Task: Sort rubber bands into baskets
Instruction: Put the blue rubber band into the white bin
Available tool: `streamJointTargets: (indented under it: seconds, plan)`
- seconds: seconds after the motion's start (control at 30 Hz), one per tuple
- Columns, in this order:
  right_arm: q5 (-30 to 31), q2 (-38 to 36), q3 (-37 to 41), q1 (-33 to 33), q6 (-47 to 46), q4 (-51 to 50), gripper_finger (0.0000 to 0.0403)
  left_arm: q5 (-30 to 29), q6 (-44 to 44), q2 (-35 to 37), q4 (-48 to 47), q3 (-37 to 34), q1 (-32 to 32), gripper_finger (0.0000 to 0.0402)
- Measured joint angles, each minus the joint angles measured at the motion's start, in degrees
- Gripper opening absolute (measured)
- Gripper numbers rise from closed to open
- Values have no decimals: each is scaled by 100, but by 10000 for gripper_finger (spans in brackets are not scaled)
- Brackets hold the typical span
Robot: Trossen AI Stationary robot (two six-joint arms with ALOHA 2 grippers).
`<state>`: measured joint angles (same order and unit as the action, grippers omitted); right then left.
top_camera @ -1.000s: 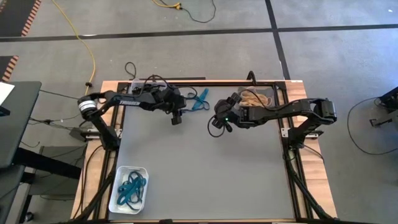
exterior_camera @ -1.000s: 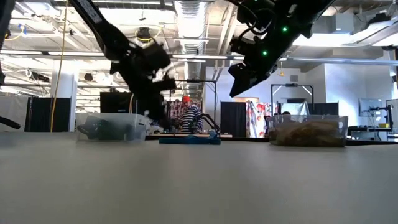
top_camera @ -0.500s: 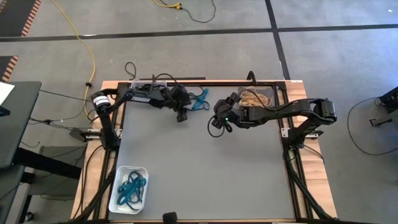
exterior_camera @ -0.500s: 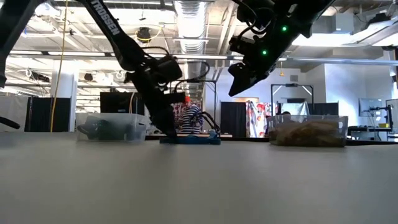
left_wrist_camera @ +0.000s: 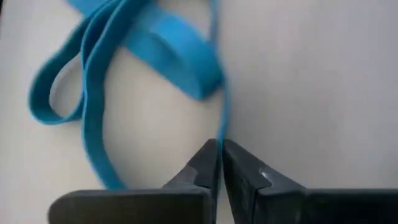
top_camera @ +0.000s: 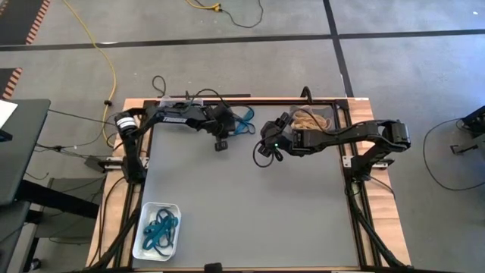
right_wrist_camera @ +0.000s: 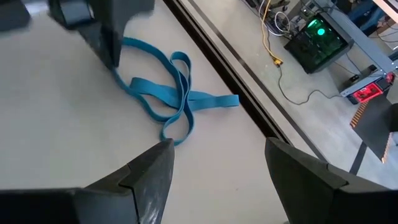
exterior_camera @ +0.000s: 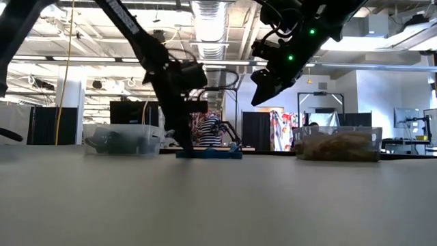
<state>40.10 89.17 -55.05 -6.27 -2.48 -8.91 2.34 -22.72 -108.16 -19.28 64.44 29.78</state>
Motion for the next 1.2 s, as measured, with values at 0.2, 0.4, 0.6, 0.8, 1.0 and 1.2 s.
streamJointTargets:
  seconds: [0.2, 0.4, 0.6, 0.8, 1.0, 1.2]
  plan:
    - [-1, -2, 0, 36, 97, 7, 282, -282, -59, 651, -861, 297, -319, 0]
    - [-1, -4, 0, 68, 140, 20, 282, -729, -13, 1712, -1884, 550, -850, 0]
    - [-1, -4, 0, 68, 119, 98, 282, -787, 79, 2579, -2222, 578, -1154, 0]
    - [-4, -4, 0, 68, 83, 220, 282, -810, 168, 2430, -2096, 556, -919, 1]
    - [-29, -4, 0, 66, 59, 198, 282, -750, -61, 1194, -1883, 554, -522, 67]
    - [-113, -4, 0, 66, 83, 143, 282, -545, -214, -198, -1695, 803, -25, 178]
